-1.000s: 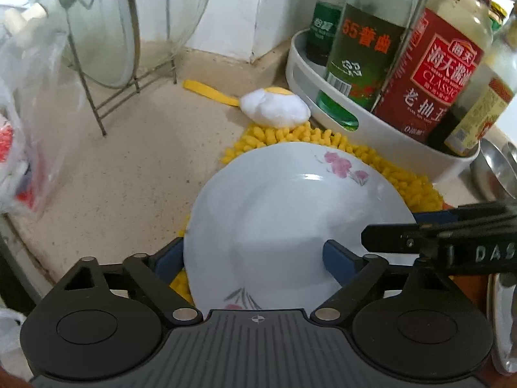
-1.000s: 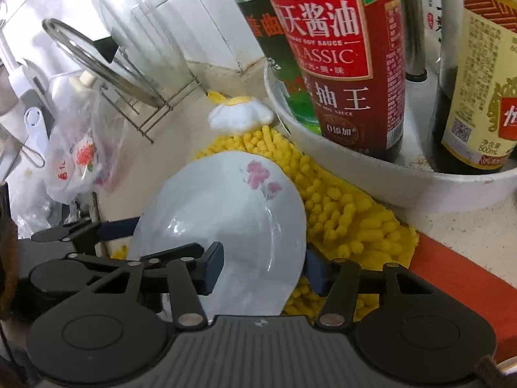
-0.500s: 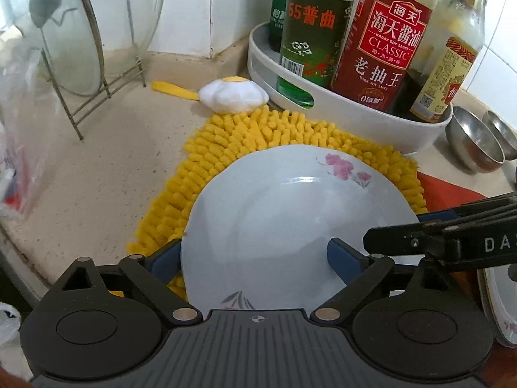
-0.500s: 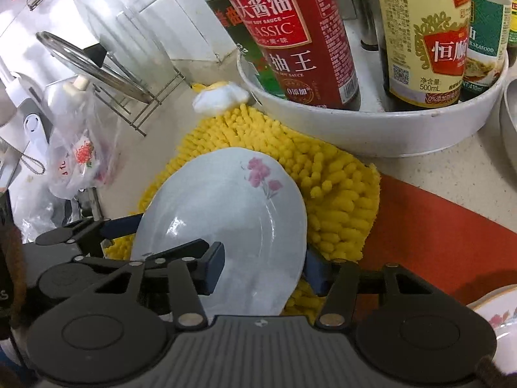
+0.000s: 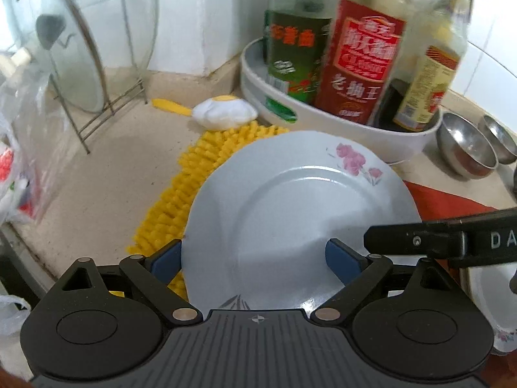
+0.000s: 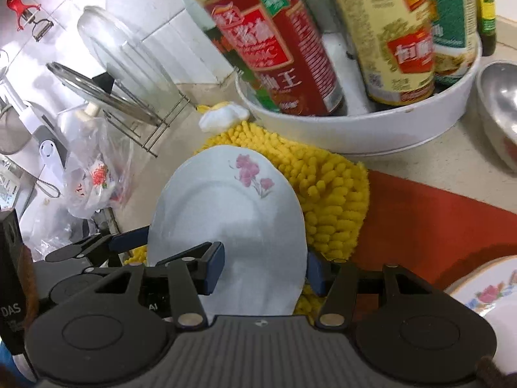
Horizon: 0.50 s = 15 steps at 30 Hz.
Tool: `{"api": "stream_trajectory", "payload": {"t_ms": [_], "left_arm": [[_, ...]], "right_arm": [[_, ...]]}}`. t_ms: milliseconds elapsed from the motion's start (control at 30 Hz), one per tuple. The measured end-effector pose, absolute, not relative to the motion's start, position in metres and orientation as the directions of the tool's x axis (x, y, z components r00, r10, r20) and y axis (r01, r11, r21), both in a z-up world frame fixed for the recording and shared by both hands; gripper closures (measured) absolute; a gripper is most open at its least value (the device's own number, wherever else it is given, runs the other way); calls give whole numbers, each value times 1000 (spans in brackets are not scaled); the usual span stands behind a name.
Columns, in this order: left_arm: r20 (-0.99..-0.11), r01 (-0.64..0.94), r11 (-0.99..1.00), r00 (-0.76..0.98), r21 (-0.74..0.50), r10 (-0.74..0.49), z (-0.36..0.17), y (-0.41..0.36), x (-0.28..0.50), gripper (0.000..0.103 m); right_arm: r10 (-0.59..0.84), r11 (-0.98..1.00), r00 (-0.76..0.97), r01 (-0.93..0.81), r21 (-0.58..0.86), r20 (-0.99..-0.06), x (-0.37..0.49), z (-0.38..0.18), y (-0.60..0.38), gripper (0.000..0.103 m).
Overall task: Organize plates and bowls
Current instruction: 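Lift the pink-flower plate off the yellow mat with both grippers, then carry the pink-flower plate with both grippers toward the plate stack on the red cloth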
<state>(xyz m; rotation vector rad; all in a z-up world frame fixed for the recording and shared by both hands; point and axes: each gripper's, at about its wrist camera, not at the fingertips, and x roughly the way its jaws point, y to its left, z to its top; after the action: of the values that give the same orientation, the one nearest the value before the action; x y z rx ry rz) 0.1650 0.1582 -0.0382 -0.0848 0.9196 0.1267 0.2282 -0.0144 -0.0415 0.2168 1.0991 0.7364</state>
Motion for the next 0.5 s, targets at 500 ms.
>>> {"api": "stream_trajectory", "payload": {"t_ms": [500], "left_arm": [[-774,-4,1000,633,-23,-15,-22,98,173,8]], "right_arm": [[599,799,357,-335,500,-717,218,-22,-78,53]]}}
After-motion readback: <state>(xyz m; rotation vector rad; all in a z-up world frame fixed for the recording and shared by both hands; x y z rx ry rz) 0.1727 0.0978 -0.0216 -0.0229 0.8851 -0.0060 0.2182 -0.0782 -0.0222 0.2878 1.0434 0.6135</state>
